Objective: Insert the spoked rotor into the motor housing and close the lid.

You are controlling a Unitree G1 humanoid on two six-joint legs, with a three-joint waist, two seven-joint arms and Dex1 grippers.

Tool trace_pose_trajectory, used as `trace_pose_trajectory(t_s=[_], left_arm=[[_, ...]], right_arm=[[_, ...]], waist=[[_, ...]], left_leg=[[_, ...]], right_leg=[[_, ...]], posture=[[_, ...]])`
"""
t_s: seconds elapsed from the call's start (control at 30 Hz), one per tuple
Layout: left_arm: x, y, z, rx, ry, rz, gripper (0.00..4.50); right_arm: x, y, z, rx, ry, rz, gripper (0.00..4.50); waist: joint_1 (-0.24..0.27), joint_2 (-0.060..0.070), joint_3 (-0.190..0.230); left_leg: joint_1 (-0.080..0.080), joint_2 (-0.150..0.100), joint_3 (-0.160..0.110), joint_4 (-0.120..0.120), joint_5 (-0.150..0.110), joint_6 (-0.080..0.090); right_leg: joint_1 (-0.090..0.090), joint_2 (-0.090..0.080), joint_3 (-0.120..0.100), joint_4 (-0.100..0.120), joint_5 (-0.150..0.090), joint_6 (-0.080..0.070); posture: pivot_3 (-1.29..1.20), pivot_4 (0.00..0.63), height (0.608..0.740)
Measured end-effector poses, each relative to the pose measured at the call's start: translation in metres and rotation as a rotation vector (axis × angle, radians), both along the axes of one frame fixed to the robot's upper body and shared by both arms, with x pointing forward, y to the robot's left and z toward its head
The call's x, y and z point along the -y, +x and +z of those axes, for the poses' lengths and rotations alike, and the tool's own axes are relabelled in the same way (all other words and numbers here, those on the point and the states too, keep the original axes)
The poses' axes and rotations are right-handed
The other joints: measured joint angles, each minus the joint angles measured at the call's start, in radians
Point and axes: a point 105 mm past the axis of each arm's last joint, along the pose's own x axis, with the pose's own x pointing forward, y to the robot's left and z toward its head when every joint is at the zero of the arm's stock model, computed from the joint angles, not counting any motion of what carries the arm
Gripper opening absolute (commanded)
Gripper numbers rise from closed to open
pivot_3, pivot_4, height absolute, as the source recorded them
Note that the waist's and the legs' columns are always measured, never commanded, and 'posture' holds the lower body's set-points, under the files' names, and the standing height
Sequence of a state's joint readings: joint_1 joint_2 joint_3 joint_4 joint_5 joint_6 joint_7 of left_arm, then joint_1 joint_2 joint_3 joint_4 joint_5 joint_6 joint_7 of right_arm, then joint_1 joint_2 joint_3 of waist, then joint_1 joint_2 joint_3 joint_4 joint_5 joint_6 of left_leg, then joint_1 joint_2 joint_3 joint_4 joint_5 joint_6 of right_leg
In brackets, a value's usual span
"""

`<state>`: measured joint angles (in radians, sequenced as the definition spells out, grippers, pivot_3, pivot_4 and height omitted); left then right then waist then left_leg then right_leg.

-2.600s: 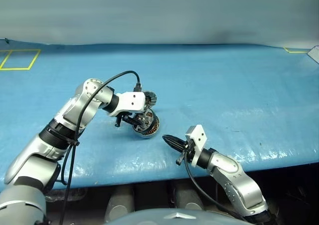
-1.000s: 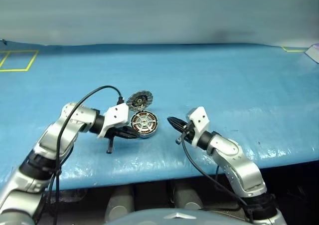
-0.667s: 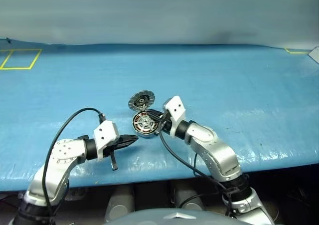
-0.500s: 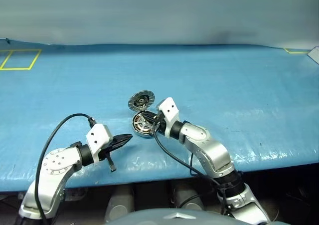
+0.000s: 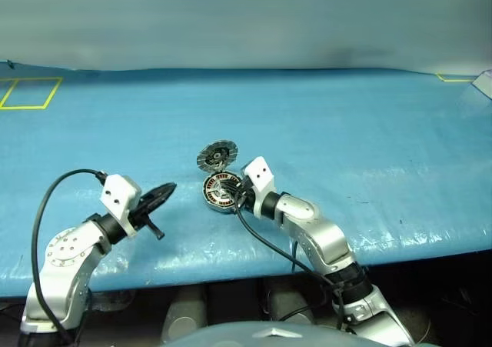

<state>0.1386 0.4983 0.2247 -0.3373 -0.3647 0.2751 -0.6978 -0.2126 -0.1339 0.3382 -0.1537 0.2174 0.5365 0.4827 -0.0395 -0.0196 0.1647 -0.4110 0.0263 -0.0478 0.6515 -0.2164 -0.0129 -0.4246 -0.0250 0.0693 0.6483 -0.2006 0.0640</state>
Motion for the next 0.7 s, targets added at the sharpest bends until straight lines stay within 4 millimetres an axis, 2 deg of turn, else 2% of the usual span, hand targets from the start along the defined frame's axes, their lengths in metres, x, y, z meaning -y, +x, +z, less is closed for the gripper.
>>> trace_pose_trajectory(t_s=[0.23,0.37,0.5,0.7], left_arm=[[-0.020,0.036,0.000,-0.070,-0.121,-0.035,0.02],[-0.018,0.068,0.014,-0.086,-0.205,-0.097,0.02],[0.001,0.093,0.025,-0.097,-0.245,-0.220,0.02],[0.035,0.114,0.021,-0.167,-0.227,-0.373,0.02]], right_arm=[[0.021,-0.025,0.016,0.050,0.022,0.034,0.00],[0.034,-0.045,0.006,0.007,0.021,0.053,0.00],[0.043,-0.055,-0.005,-0.015,0.013,0.021,0.00],[0.051,-0.060,-0.016,0.008,0.050,-0.089,0.00]], waist=[[0.005,0.000,0.000],[0.006,-0.002,0.000],[-0.001,-0.002,-0.001],[0.000,-0.003,0.000]], left_leg=[[-0.001,0.000,-0.001,-0.001,0.000,0.000],[-0.001,-0.001,-0.001,-0.001,0.000,0.000],[-0.001,-0.001,0.000,-0.001,0.000,0.000],[-0.002,-0.001,-0.001,-0.002,0.000,0.000]], right_leg=[[0.000,0.000,-0.001,-0.001,0.000,0.000],[0.001,0.000,-0.001,-0.002,0.000,0.000],[0.002,0.000,0.000,-0.003,0.001,0.001],[0.000,0.001,0.000,-0.004,0.001,0.001]], posture=[[0.00,0.150,0.740],[0.00,0.150,0.740],[0.00,0.150,0.740],[0.00,0.150,0.740]])
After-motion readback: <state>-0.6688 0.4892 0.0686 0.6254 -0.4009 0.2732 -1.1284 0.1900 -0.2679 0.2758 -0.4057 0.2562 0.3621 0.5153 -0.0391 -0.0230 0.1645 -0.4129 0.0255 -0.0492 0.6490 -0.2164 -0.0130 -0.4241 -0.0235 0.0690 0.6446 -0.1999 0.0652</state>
